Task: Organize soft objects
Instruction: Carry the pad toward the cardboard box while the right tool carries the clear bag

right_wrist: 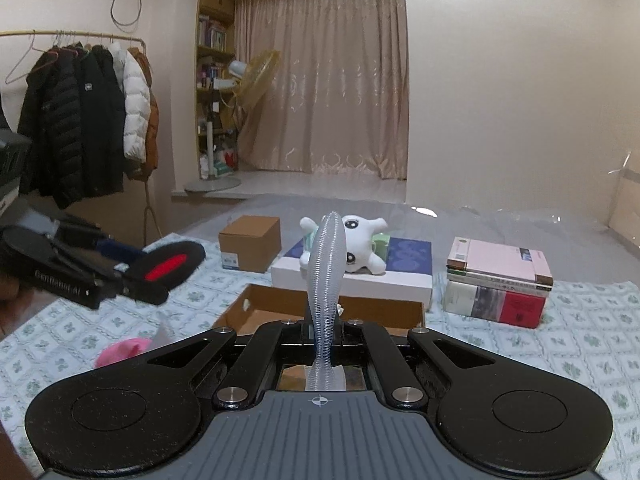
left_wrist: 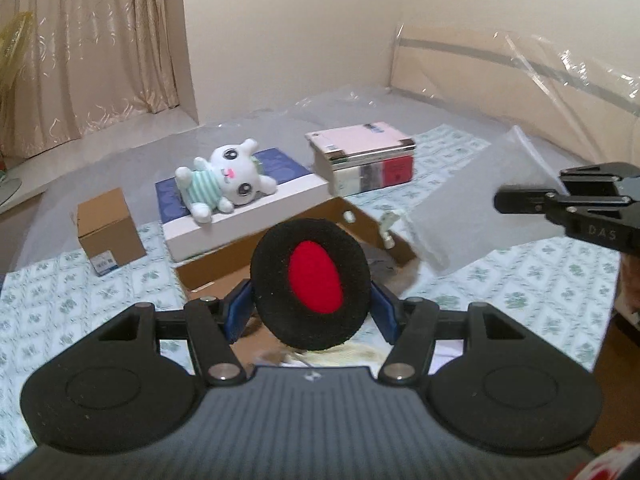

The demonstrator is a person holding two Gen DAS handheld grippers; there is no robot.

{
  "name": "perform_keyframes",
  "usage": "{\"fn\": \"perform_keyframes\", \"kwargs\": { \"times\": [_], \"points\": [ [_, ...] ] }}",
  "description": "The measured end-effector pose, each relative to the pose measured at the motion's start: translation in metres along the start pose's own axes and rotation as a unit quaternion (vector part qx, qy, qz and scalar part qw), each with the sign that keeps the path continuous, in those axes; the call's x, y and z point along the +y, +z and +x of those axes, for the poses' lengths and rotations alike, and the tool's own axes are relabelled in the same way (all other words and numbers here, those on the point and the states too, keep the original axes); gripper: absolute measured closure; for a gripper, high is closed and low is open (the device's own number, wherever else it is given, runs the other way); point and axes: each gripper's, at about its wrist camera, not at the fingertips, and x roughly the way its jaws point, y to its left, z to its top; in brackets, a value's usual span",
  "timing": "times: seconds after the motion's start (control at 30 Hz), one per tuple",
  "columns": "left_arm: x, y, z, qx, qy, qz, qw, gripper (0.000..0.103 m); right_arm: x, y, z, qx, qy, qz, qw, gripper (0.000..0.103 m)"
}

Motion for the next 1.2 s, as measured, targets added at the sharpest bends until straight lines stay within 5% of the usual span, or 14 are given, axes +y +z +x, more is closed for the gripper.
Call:
{"fn": "perform_keyframes", "kwargs": {
  "times": [0.37,0.67,0.93,1.2],
  "points": [
    [0.058,0.024,0.090,0.065,0.005,-0.010,0.9978,0.044,-0.024,0.021,0.098,0.034,-0.012,-0.054,0.998,0.101],
    [0.074,0.016,0.162,0.103,0.003,-0.003,0.9947,0.044,-0.031,0.006,0.189,0.077,-0.033,-0.121,0.989,0.101],
    [0.087,0.002,0.206,0.127,-0.008,-0.003,0.9919,0.044,-0.027,-0.025,0.251,0.151,0.052,-0.143,0.977,0.101],
    [0.093,-0.008,0.223,0.138,-0.014,0.000,0.9904,0.041,-0.028,-0.038,0.262,0.182,0.109,-0.118,0.970,0.094]
  ]
}}
